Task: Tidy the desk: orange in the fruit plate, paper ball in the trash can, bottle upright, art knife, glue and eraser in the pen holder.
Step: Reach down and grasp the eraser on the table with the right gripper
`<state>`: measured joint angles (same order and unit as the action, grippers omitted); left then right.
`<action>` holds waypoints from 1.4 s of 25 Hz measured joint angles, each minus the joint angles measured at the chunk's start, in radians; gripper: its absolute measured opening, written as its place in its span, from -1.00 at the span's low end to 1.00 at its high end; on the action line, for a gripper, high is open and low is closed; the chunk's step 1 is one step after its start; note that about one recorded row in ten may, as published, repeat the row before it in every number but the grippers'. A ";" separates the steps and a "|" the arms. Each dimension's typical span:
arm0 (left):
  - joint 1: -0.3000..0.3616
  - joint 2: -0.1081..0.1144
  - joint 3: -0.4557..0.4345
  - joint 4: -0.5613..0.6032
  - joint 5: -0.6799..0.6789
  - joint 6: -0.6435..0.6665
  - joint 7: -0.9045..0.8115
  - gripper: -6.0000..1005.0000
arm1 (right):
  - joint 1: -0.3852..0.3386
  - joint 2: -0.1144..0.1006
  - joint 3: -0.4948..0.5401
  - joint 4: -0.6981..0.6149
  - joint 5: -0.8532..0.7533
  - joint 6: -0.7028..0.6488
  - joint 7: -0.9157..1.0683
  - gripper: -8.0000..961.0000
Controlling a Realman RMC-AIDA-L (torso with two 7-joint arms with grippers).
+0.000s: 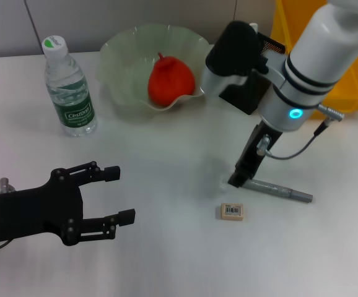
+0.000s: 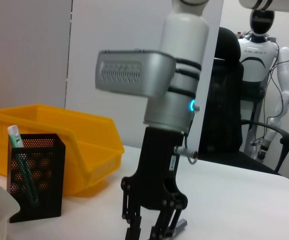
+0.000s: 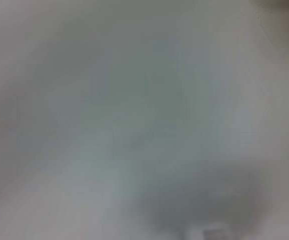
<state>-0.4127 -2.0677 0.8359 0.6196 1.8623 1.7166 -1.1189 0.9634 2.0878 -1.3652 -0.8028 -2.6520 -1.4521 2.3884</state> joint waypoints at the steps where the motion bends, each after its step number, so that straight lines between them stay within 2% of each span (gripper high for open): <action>1: 0.000 0.000 0.000 0.000 0.000 0.000 0.000 0.65 | -0.001 0.000 0.000 -0.021 -0.001 -0.014 0.006 -0.21; 5: 0.000 0.000 0.000 0.000 0.000 0.001 0.001 0.65 | -0.004 0.000 -0.013 -0.080 0.014 -0.059 0.025 -0.21; 8: 0.000 0.000 0.000 0.000 0.000 0.002 0.002 0.65 | 0.000 0.000 -0.084 -0.087 0.049 -0.068 0.060 -0.21; 12: 0.000 0.000 0.000 0.000 0.000 0.003 0.002 0.65 | 0.003 0.000 -0.127 -0.087 0.071 -0.069 0.077 -0.21; 18: 0.000 0.000 0.000 0.000 0.000 0.001 0.003 0.65 | 0.007 0.000 -0.164 -0.082 0.126 -0.088 0.083 -0.21; 31: 0.003 0.000 0.000 0.000 -0.001 0.000 0.005 0.65 | 0.008 0.003 -0.215 -0.069 0.132 -0.092 0.111 -0.21; 35: 0.002 0.000 0.000 0.000 -0.002 -0.001 0.005 0.65 | 0.008 0.003 -0.251 -0.067 0.147 -0.091 0.112 -0.02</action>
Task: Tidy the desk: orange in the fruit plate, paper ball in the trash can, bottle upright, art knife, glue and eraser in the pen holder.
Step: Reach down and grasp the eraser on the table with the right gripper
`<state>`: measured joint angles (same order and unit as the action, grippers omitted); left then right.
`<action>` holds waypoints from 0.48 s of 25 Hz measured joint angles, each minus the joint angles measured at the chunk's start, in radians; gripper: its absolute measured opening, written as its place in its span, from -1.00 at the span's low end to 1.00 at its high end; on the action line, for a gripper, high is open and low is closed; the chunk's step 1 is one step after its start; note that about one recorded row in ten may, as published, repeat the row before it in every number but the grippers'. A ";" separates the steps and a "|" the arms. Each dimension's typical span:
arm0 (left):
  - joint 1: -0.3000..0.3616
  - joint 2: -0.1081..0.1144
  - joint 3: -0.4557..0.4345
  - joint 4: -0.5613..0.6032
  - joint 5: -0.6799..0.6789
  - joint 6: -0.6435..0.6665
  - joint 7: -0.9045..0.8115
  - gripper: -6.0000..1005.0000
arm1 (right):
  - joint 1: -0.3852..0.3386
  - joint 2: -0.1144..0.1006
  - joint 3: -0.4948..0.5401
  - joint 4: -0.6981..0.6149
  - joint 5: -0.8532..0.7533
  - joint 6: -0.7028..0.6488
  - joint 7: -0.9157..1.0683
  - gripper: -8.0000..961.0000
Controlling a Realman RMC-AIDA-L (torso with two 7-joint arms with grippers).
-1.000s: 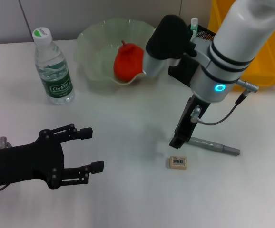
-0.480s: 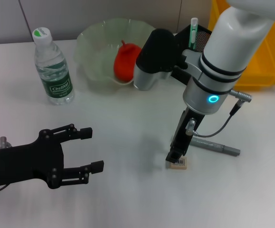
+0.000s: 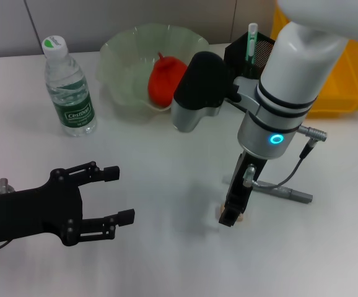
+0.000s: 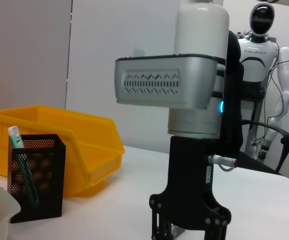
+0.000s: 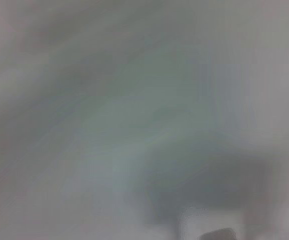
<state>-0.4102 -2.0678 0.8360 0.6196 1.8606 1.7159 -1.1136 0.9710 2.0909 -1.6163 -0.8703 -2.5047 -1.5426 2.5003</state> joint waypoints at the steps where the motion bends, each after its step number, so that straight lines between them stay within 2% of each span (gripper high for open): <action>1: 0.000 0.000 0.000 0.000 0.000 0.000 0.000 0.65 | 0.000 0.000 -0.004 0.000 0.003 0.001 0.000 0.02; 7: 0.002 0.000 0.000 0.000 0.000 0.000 0.000 0.65 | 0.001 0.000 -0.006 0.003 0.004 0.007 0.000 0.12; 12: 0.002 0.000 0.000 0.000 0.000 0.000 0.000 0.65 | 0.002 0.000 -0.026 0.006 0.000 0.022 0.005 0.12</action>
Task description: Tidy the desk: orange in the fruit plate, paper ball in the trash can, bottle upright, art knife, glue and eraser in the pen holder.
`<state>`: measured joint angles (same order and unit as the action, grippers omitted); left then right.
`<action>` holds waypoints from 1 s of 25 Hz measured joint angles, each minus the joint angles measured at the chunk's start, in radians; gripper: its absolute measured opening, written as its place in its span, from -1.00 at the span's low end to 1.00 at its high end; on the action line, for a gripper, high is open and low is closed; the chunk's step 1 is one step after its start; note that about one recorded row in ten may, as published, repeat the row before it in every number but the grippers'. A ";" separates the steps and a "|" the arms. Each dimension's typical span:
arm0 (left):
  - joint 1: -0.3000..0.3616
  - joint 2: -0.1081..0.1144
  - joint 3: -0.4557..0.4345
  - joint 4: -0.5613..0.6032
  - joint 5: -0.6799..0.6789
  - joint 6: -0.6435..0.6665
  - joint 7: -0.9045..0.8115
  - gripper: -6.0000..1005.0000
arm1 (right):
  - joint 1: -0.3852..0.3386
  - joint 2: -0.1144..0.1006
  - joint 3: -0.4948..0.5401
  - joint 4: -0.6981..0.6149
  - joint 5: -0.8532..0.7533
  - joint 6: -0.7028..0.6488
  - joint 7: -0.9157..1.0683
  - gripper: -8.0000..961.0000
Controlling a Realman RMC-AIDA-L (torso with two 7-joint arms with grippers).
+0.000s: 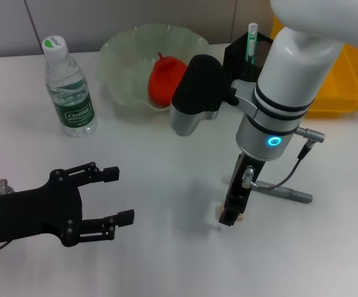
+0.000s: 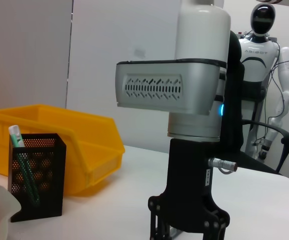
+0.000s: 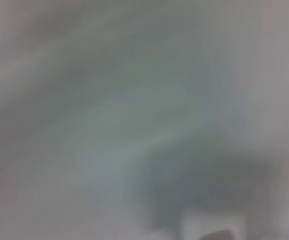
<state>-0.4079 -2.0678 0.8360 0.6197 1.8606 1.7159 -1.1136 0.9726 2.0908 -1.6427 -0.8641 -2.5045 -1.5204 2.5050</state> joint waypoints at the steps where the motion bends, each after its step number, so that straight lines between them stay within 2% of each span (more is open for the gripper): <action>1: 0.000 0.000 0.000 0.000 0.000 0.000 0.000 0.65 | 0.000 0.000 -0.011 0.004 0.001 0.009 0.000 0.12; 14: -0.006 0.000 0.000 0.000 0.000 -0.001 0.000 0.65 | 0.001 0.000 -0.048 0.022 0.006 0.030 0.002 0.10; 19: -0.008 0.000 0.000 0.000 0.000 -0.001 0.000 0.65 | 0.002 0.000 -0.056 0.034 0.004 0.052 0.009 -0.01; 24: -0.009 0.000 0.000 0.000 0.000 -0.001 0.000 0.65 | 0.002 0.000 -0.057 0.034 0.004 0.055 0.014 -0.45; 25: -0.009 0.000 0.000 0.000 0.000 -0.001 0.000 0.65 | 0.002 0.000 -0.057 0.033 0.004 0.053 0.013 -0.45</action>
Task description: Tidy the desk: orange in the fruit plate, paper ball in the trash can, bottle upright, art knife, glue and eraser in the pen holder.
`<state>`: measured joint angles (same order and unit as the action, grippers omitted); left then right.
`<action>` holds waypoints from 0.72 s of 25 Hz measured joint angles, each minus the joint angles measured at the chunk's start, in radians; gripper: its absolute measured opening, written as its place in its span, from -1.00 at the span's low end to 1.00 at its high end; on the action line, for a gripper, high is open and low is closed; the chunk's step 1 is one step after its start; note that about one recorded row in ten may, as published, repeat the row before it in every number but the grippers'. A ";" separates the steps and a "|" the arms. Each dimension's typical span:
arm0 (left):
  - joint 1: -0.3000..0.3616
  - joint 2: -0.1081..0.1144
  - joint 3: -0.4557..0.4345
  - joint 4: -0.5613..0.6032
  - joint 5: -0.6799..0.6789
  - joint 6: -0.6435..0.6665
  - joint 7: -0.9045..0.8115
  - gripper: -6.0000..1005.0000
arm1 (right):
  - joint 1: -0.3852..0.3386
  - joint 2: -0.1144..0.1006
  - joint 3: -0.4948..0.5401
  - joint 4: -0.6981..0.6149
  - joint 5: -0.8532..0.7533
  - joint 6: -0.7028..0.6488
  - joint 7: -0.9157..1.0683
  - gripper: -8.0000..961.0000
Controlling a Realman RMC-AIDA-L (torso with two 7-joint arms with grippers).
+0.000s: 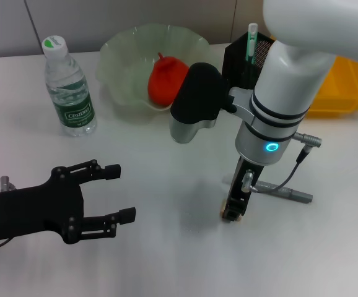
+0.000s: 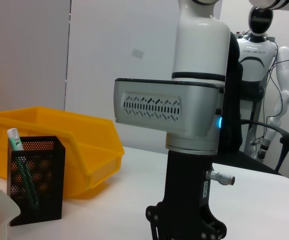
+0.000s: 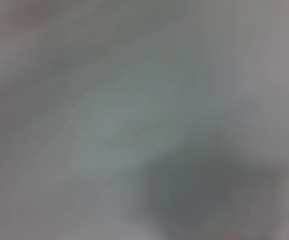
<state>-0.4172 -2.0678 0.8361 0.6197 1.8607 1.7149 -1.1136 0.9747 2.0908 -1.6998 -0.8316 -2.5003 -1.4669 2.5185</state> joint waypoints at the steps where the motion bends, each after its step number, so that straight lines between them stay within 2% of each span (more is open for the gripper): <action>1: 0.000 0.000 0.000 0.000 0.000 0.000 0.000 0.65 | 0.000 0.000 0.001 -0.004 0.000 -0.004 0.000 -0.45; 6: 0.000 0.000 0.000 0.000 0.000 0.000 0.000 0.65 | -0.019 -0.008 0.070 -0.111 -0.029 -0.068 0.013 -0.45; 12: 0.001 0.000 0.000 0.000 0.000 0.003 0.000 0.65 | -0.071 -0.014 0.313 -0.353 -0.213 -0.160 0.007 -0.45; 18: 0.004 0.000 0.000 0.000 0.000 0.004 0.000 0.65 | -0.081 -0.038 0.528 -0.418 -0.297 -0.128 -0.053 -0.45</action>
<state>-0.4130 -2.0678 0.8361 0.6197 1.8603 1.7192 -1.1137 0.8933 2.0527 -1.1716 -1.2501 -2.7973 -1.5954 2.4654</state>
